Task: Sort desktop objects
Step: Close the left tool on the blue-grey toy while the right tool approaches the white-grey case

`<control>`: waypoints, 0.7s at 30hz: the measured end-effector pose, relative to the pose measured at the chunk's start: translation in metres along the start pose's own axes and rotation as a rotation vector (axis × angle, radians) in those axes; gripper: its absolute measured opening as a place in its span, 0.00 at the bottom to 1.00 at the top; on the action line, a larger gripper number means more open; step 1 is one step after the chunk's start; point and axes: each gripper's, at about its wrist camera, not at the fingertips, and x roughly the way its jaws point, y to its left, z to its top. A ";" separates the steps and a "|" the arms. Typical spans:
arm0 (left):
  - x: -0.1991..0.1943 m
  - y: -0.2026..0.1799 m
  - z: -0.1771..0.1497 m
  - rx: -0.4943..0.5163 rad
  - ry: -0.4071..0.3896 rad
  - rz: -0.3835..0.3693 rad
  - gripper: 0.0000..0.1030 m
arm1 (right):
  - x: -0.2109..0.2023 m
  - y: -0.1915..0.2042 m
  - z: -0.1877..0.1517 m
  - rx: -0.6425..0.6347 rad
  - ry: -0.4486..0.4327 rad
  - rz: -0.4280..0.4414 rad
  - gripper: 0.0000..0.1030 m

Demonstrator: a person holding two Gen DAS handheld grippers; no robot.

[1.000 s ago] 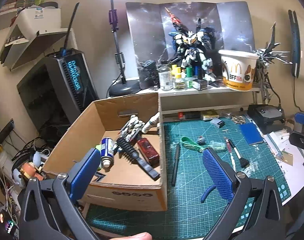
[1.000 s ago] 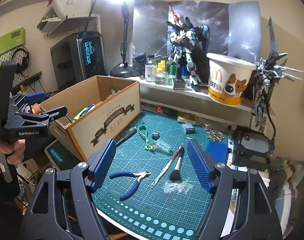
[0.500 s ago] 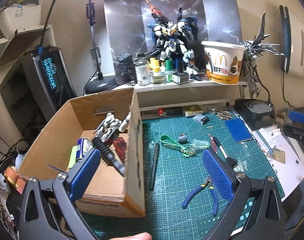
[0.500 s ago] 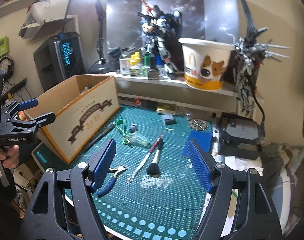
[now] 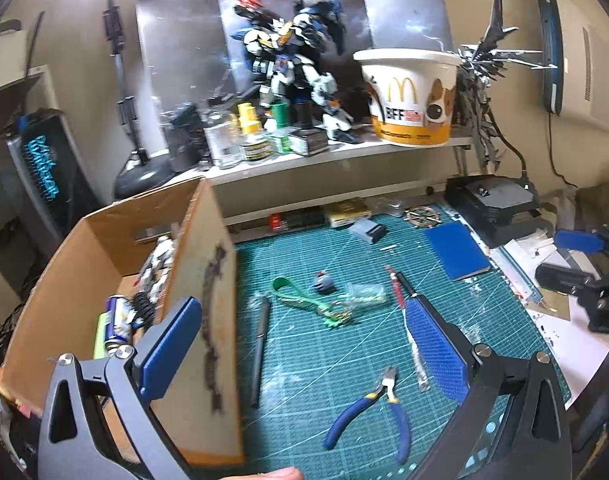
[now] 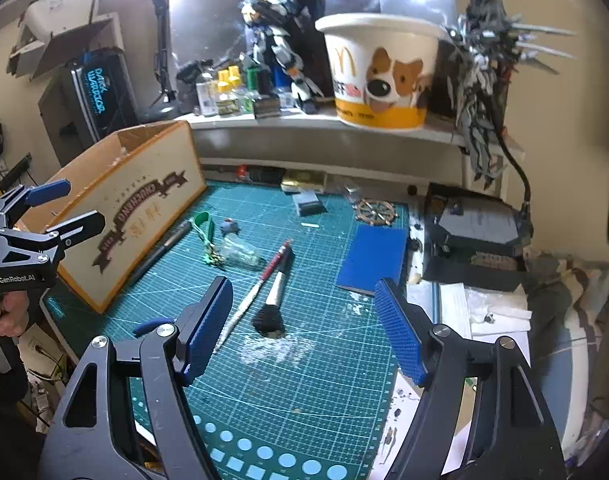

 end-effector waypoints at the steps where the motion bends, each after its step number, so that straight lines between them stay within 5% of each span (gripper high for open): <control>1: 0.005 -0.002 0.001 -0.002 0.004 -0.011 1.00 | 0.004 -0.003 -0.001 0.005 0.008 0.001 0.68; 13: 0.101 0.008 -0.002 -0.129 0.091 -0.130 0.99 | 0.065 -0.025 0.011 0.021 0.064 0.074 0.48; 19: 0.159 0.006 -0.007 -0.149 0.174 -0.137 0.73 | 0.116 -0.019 0.041 -0.080 0.091 0.084 0.45; 21: 0.177 0.006 -0.009 -0.160 0.202 -0.141 0.72 | 0.131 -0.017 0.051 -0.097 0.095 0.091 0.45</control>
